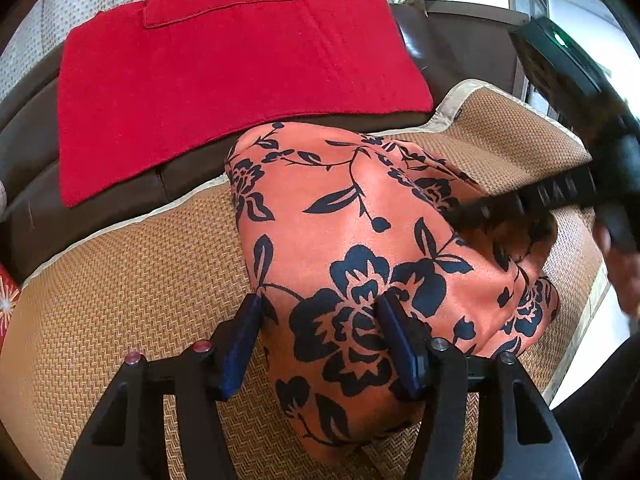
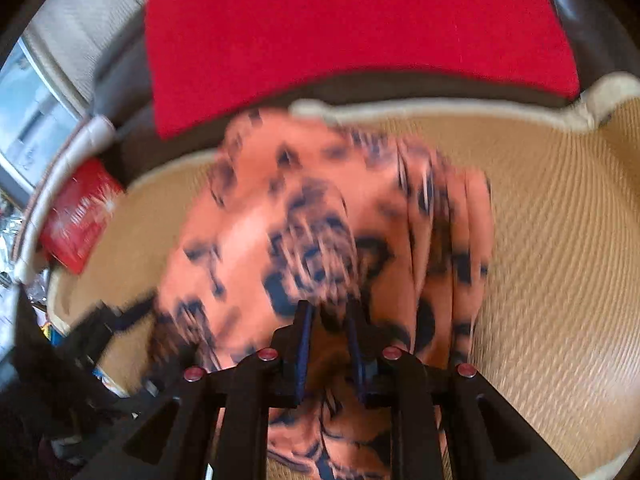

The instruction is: Fold small clothes

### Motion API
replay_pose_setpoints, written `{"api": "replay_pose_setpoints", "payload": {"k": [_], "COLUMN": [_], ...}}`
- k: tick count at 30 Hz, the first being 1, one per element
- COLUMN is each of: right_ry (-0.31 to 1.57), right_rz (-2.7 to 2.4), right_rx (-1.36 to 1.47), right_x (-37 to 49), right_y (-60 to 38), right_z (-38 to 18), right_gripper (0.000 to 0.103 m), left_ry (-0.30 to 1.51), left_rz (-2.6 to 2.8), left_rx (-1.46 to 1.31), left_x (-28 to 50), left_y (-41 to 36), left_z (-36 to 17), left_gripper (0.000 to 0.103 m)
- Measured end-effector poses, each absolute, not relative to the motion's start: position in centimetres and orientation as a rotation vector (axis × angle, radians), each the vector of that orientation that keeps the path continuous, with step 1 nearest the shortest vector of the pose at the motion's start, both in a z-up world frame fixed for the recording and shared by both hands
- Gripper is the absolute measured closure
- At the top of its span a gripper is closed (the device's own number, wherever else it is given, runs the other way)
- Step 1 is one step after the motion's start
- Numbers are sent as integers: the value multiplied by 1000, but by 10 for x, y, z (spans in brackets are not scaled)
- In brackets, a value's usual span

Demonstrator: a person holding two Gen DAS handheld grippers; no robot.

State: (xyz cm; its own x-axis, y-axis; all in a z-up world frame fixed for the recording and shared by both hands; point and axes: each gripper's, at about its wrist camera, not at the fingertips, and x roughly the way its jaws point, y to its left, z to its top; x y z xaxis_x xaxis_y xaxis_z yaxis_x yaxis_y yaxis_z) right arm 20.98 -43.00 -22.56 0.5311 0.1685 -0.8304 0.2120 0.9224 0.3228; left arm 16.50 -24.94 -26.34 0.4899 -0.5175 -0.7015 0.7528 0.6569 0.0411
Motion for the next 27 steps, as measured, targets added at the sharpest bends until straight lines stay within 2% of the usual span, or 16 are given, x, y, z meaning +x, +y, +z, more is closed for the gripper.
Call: {"api": "replay_pose_setpoints", "payload": {"k": [8,20,23,27], "right_ry": [1025,1058,1065,952], "right_rz": [-17,4,21,-57], "right_rx": [480,529,599,563], "right_x": [160,153,173,193], "right_y": [-417,-416,-432,-454], "right_z": [-244,-252,-238,-200], "right_gripper": [83,83,82,82], "left_ry": [723,724,721,722], "left_rz": [-784,-773,-773,-778], "left_rx": [369,379,383,390], "left_x": [164,170,172,172], "left_y": [-252,-249,-248,-248], "left_z": [-264,-265,-265,-264], "left_gripper": [42,41,41,41]}}
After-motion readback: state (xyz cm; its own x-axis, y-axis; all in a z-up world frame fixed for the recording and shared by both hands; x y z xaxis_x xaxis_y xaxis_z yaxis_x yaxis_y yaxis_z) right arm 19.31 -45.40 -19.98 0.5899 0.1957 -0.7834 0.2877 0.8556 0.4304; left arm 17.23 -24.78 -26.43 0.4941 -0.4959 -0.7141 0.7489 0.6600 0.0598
